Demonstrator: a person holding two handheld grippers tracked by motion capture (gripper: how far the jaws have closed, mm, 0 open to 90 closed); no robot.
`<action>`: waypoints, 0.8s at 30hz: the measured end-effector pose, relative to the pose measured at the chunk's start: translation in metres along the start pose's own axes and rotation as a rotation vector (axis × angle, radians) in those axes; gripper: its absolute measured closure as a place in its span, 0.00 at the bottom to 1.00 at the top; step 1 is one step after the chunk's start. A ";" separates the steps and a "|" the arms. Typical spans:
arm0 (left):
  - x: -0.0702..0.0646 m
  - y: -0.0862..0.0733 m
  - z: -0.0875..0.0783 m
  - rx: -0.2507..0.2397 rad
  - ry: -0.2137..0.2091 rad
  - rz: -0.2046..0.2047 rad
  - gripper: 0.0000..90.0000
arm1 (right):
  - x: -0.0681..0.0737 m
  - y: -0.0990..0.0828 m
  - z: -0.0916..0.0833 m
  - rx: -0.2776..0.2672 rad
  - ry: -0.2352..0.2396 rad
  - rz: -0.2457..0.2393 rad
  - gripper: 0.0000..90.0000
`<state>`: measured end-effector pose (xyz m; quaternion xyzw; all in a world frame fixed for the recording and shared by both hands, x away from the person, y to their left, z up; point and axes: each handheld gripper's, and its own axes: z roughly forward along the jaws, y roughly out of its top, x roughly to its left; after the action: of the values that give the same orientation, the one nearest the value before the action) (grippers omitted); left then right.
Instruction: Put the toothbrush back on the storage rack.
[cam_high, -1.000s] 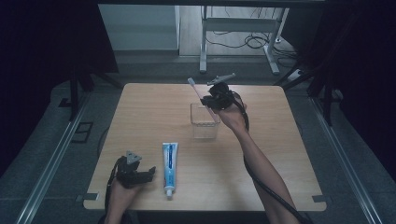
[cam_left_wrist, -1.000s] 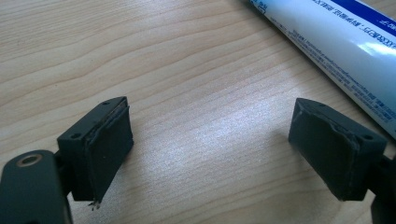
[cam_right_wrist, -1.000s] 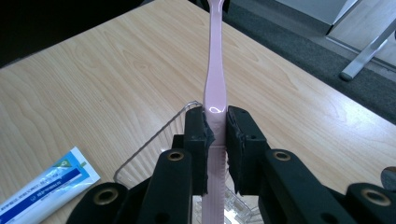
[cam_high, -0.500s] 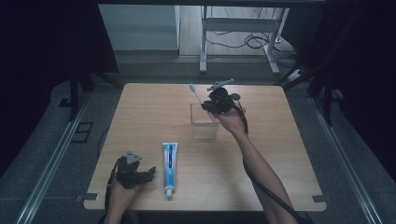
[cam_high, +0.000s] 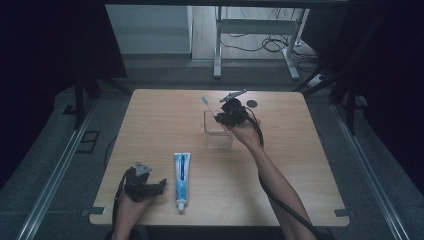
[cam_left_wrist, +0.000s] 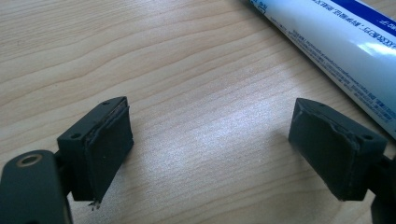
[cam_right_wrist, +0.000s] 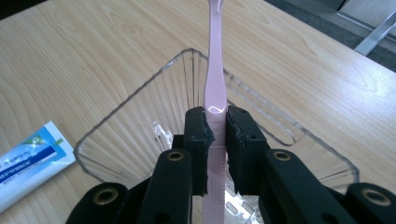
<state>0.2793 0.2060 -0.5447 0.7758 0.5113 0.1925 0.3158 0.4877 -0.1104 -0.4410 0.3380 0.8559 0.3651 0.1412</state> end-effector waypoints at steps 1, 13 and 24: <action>0.000 0.000 0.000 0.000 0.000 0.002 0.15 | 0.000 -0.001 0.001 0.003 0.001 0.000 0.86; 0.000 0.000 0.000 0.000 -0.001 0.001 0.15 | -0.001 -0.010 0.012 0.046 0.001 -0.002 0.86; 0.000 0.000 0.000 0.000 -0.001 0.001 0.15 | -0.003 -0.012 0.014 0.090 0.001 -0.005 0.86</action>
<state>0.2794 0.2061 -0.5446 0.7762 0.5108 0.1922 0.3158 0.4911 -0.1107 -0.4591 0.3417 0.8722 0.3262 0.1265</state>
